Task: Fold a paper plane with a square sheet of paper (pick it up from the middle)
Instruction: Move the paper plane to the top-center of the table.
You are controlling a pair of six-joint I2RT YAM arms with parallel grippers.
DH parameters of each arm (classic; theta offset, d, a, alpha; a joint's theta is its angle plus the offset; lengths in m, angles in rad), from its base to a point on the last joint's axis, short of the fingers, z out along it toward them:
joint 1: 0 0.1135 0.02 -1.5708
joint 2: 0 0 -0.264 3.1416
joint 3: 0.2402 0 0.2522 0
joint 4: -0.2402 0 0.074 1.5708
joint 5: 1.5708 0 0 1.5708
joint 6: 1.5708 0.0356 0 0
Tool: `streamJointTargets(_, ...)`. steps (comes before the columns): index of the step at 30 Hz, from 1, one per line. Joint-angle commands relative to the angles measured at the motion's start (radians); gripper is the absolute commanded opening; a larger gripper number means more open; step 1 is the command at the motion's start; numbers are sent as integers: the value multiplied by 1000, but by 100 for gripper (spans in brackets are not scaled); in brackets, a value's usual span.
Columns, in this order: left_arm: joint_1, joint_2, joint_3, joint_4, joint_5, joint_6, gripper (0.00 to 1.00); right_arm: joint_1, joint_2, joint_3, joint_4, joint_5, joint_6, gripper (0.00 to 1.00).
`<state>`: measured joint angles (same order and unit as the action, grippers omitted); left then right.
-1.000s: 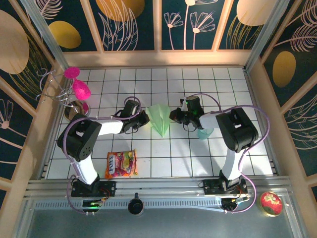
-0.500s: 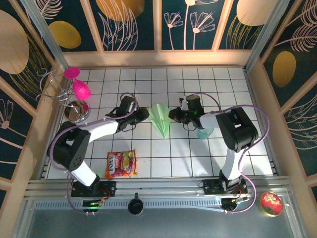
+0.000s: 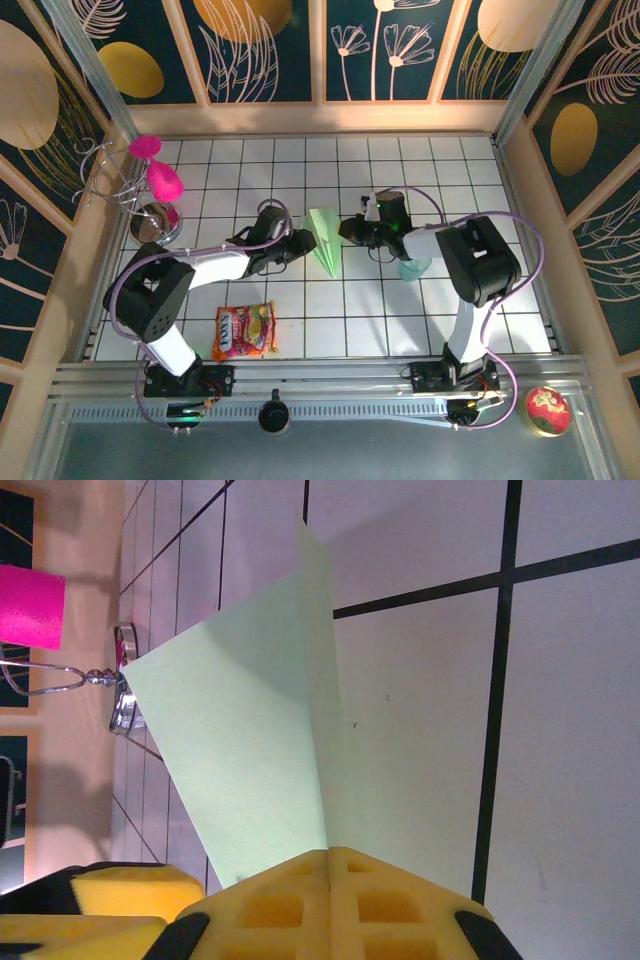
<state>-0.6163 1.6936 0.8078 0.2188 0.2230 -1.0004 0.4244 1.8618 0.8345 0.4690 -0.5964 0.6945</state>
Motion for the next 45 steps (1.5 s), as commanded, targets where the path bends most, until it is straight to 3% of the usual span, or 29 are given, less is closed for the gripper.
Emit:
streamJointTargets(1,-14,45,26,47,41,-18,39,6,-15,-12,25,-16,9,3)
streamJointTargets(20,-52,124,84,67,72,-21,45,7,-5,4,11,-16,7,2)
streamJointTargets(28,-73,164,147,-59,0,13,46,7,-7,2,10,-14,6,2)
streamJointTargets(41,-100,207,228,-156,-87,28,41,23,-16,12,3,-36,-10,3)
streamJointTargets(45,-103,216,241,-178,-106,28,36,24,-18,18,-6,-37,-12,4)
